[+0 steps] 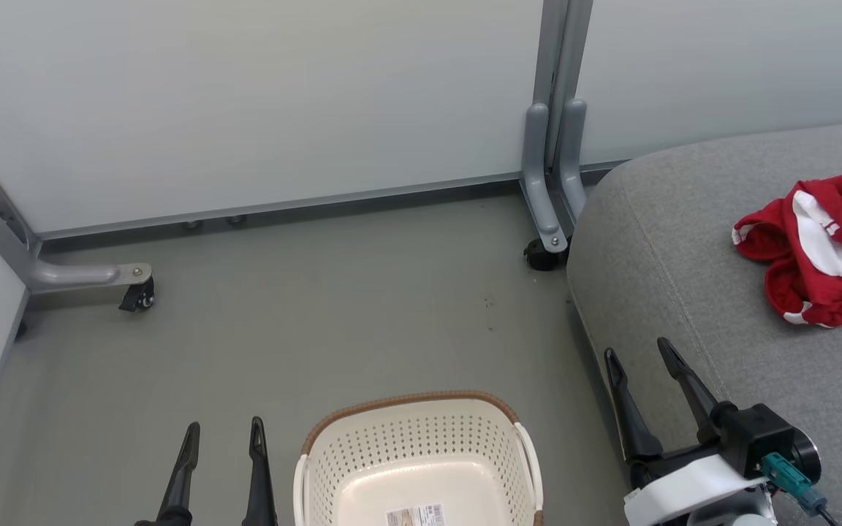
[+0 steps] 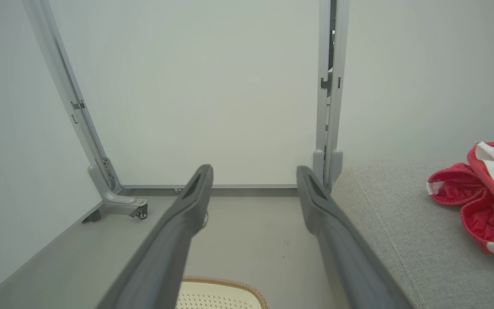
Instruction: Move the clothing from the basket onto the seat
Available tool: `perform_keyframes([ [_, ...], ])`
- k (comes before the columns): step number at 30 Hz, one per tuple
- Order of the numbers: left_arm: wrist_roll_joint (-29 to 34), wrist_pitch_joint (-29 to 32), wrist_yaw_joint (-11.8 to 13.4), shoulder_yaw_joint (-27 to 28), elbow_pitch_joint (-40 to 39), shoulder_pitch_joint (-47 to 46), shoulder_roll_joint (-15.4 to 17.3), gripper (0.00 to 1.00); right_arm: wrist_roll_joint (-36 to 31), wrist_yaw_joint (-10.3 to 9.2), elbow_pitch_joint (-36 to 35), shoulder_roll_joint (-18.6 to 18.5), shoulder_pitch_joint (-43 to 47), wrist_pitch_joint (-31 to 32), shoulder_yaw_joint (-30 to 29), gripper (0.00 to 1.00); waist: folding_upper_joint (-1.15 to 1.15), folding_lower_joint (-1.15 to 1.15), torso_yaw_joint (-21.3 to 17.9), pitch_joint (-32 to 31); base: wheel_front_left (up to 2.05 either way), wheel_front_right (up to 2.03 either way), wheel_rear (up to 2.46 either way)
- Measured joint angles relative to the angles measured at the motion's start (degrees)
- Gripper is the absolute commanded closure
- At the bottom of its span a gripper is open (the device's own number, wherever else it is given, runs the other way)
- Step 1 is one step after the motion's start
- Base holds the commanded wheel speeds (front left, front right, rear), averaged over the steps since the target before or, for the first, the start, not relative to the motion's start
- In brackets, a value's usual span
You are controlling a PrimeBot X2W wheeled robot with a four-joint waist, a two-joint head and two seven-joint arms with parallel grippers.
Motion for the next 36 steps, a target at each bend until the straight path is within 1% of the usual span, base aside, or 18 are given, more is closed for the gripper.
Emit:
perform_keyframes([
  [6,-0.2,0.0,0.3,-0.3,1.9,0.3,0.0,0.00,-0.4,0.00,-0.1,0.2,1.4,0.0,-0.1,0.00,0.00,0.00,-0.2,-2.2,0.00,0.00,0.00],
  [17,-1.0,0.0,0.6,-0.2,3.5,0.3,0.0,0.00,-0.3,0.00,0.3,0.6,1.9,0.0,-0.4,0.00,0.00,0.00,0.3,-1.9,0.00,0.00,0.00],
  [18,-0.3,0.0,0.9,-0.2,3.8,0.3,0.0,1.00,-0.3,0.00,0.4,0.6,1.9,0.0,-0.4,1.00,0.00,0.00,0.3,-1.8,0.00,0.00,0.00],
  [24,-1.2,0.2,0.8,-0.3,6.3,0.4,0.0,1.00,0.6,0.00,2.9,0.6,3.2,0.2,-0.2,1.00,0.00,0.00,0.4,-1.7,0.00,0.00,0.00],
  [28,-6.0,1.0,0.5,-0.1,6.5,0.4,0.0,1.00,5.5,0.00,3.1,0.4,3.2,1.1,-0.5,1.00,0.00,0.00,0.5,-1.6,0.00,0.00,0.00],
  [36,-15.2,2.8,-0.9,0.9,7.9,-1.4,0.4,1.00,14.7,0.00,3.7,0.1,2.3,2.9,-1.5,1.00,0.00,0.00,0.7,-1.2,0.00,0.00,0.00],
])
